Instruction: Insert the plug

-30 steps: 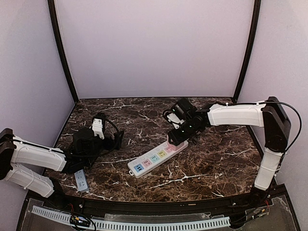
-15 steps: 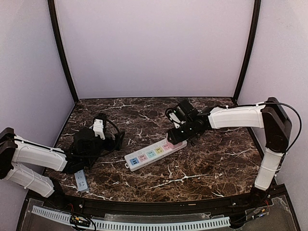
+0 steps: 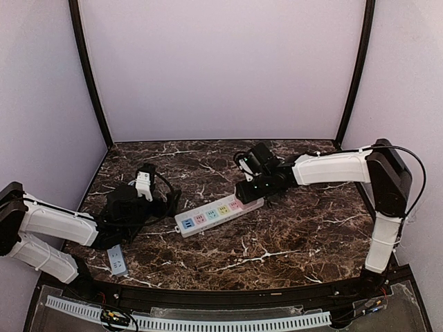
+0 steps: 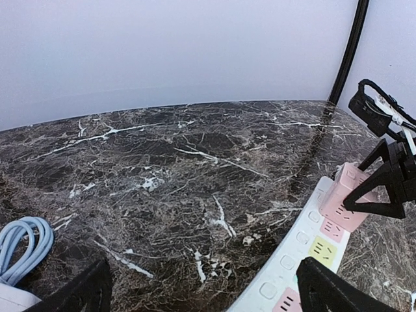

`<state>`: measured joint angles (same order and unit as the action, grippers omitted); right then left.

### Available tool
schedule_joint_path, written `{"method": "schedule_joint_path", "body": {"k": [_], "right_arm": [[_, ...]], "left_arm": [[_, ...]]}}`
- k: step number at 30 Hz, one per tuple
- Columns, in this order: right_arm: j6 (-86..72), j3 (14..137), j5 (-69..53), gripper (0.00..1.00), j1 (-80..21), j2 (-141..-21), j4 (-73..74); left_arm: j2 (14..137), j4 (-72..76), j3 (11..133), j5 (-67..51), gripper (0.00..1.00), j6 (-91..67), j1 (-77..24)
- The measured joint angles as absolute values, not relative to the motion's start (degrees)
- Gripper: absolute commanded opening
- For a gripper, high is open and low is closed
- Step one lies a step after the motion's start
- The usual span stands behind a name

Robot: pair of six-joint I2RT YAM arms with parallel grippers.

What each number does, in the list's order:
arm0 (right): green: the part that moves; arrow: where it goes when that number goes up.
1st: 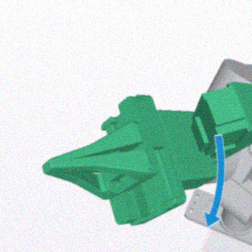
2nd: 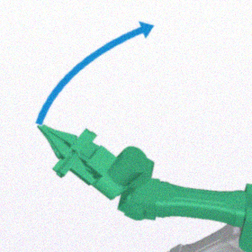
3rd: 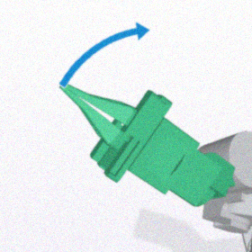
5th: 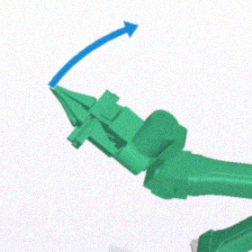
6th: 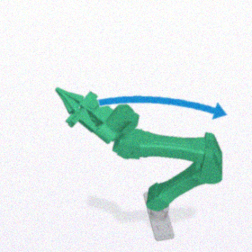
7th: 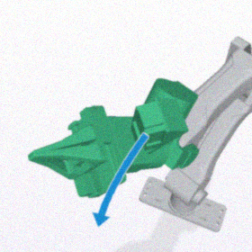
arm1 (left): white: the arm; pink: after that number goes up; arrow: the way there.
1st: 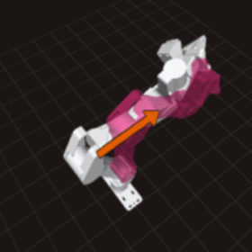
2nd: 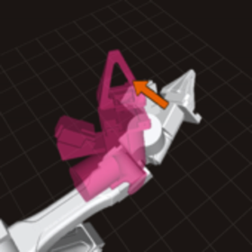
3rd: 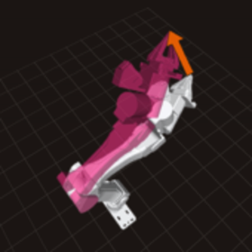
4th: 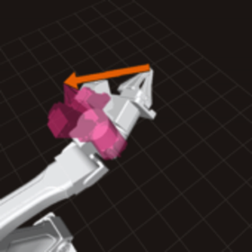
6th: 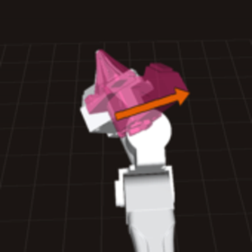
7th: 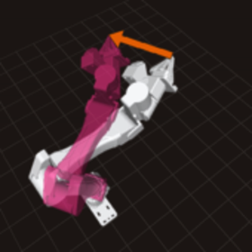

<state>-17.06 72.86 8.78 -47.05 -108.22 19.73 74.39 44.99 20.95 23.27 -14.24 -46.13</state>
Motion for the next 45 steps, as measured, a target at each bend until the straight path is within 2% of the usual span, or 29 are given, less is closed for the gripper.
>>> {"method": "schedule_joint_path", "body": {"k": [14,23,43,45], "right_arm": [[-19.16,73.06,12.47,0.0,-47.37,-108.4,18.0],[-17.63,70.63,13.43,0.0,-44.05,-105.62,18.61],[6.55,68.45,5.23,0.0,-37.91,-102.1,19.25],[8.16,69.08,4.27,0.08,-37.1,-102.5,19.64]], "left_arm": [[75.4,45.41,20.95,22.87,0.99,-14.61,-46.13],[75.4,45.39,20.95,22.31,0.98,-15.03,-46.13],[75.42,45.43,20.95,20.32,0.98,-15.25,-46.13],[75.42,45.43,20.95,20.1,0.98,-15.25,-46.13]]}}
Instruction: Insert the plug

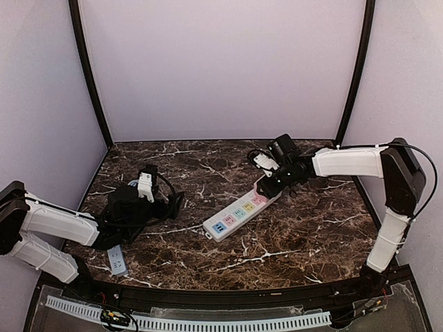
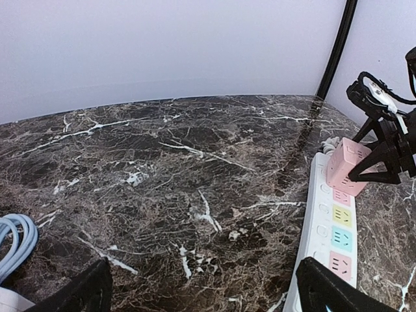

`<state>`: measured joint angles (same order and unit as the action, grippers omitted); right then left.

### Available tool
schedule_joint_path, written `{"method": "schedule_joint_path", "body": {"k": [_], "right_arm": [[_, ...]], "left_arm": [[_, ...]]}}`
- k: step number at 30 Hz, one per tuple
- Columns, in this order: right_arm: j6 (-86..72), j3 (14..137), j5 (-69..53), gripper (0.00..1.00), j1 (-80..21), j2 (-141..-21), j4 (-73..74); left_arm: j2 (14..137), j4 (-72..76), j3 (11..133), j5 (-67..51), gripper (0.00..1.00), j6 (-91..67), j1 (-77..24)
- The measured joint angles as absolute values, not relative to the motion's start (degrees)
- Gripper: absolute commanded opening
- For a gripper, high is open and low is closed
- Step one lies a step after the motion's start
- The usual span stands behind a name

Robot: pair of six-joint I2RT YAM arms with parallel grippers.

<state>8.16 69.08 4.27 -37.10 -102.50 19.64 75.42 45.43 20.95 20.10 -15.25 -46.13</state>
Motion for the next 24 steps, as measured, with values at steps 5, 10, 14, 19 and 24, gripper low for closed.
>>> {"method": "schedule_joint_path", "body": {"k": [5,10,14,19,24], "right_arm": [[9.23,70.85,3.11,0.37,-36.56,-103.63,20.84],[9.13,70.81,2.98,0.65,-36.38,-103.37,21.17],[9.91,69.47,5.04,0.98,-36.18,-101.71,23.29],[9.96,67.22,6.9,0.99,-35.92,-97.41,26.11],[8.21,65.54,6.68,0.99,-35.94,-91.37,25.56]], "left_arm": [[75.42,45.43,20.95,19.94,0.98,-15.22,-46.13],[75.42,45.41,20.95,19.92,0.98,-15.25,-46.13],[75.42,45.39,20.95,19.9,0.98,-15.25,-46.11],[75.42,44.25,21.63,19.92,0.99,-15.31,-46.13],[74.98,40.73,23.16,20.23,0.99,-15.81,-46.11]]}}
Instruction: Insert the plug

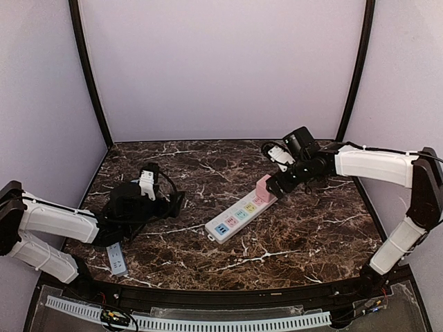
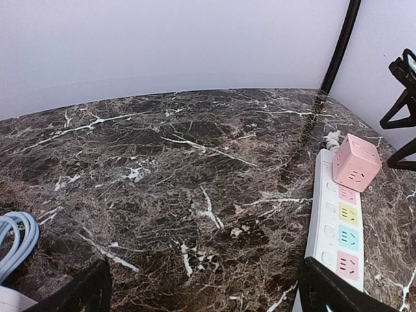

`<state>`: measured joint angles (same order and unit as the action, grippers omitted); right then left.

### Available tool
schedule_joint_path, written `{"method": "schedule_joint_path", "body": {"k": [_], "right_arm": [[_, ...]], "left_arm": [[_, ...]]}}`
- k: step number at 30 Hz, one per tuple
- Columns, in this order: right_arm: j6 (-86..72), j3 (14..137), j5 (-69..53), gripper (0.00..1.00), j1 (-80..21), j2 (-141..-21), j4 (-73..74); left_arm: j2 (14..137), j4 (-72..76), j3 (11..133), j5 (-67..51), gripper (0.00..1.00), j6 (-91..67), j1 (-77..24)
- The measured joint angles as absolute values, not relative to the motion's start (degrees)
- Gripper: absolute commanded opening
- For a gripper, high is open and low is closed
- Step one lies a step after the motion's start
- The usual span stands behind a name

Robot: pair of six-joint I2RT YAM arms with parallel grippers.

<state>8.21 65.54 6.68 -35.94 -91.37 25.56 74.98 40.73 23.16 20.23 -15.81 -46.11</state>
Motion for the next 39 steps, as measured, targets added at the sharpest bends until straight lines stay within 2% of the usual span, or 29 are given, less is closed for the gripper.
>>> {"method": "schedule_joint_path", "body": {"k": [10,21,25,29,31,36,39], "right_arm": [[-0.91,57.95,7.16,0.99,-37.98,-82.54,20.23],[-11.81,49.65,11.44,0.98,-45.87,-73.36,16.16],[-13.43,48.1,11.99,0.8,-47.18,-72.38,12.93],[-14.31,47.9,13.1,0.46,-47.22,-73.78,8.62],[-14.61,48.47,13.78,0.37,-46.89,-76.01,7.01],[-15.49,50.43,14.02,0.25,-43.99,-82.37,5.52],[-14.74,51.51,13.5,0.23,-42.06,-85.1,4.8]], "left_arm": [[67.35,24.86,26.17,29.74,0.99,-18.72,-44.34],[60.69,11.03,24.32,34.89,0.98,-25.36,-31.0],[60.07,8.82,23.92,34.54,0.98,-26.63,-27.18],[60.45,8.38,23.68,32.77,0.96,-27.64,-25.19],[60.86,8.23,23.59,31.77,0.95,-27.81,-24.56],[62.5,7.46,23.7,29.12,0.95,-27.86,-23.62],[64.03,6.68,23.99,28.01,0.95,-27.83,-23.29]]}}
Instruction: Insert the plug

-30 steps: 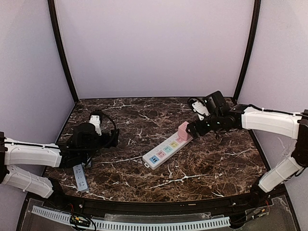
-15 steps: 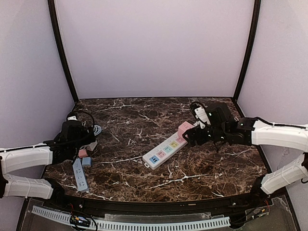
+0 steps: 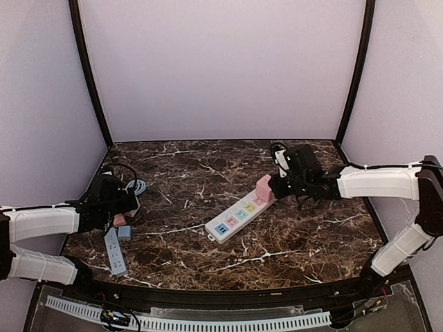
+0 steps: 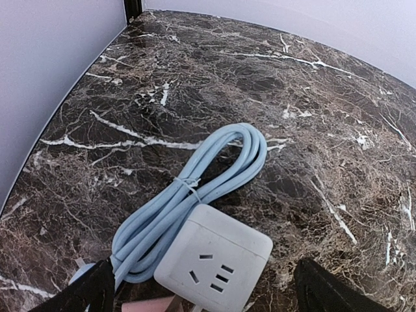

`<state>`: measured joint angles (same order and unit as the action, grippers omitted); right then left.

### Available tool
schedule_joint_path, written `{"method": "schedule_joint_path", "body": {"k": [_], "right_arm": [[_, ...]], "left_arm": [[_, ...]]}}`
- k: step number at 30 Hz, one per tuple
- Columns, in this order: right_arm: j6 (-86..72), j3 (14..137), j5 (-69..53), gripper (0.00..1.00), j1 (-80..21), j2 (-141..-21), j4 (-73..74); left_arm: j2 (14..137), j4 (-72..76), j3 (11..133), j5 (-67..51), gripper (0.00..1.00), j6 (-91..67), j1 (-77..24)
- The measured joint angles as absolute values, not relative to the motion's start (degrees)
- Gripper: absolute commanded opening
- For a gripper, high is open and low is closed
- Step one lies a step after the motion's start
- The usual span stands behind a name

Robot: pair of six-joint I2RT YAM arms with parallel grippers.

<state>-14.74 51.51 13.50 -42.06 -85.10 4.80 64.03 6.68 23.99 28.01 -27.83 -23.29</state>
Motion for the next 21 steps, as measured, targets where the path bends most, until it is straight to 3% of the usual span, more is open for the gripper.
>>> {"method": "schedule_joint_path", "body": {"k": [10,21], "right_arm": [[-11.6,56.86,9.28,0.15,-38.57,-92.58,2.2],[-13.15,54.98,9.13,0.15,-38.35,-95.48,-2.92]], "left_arm": [[64.51,6.39,24.08,26.7,0.96,-27.33,-22.33],[64.47,6.26,24.1,25.69,0.96,-27.11,-21.71]]}}
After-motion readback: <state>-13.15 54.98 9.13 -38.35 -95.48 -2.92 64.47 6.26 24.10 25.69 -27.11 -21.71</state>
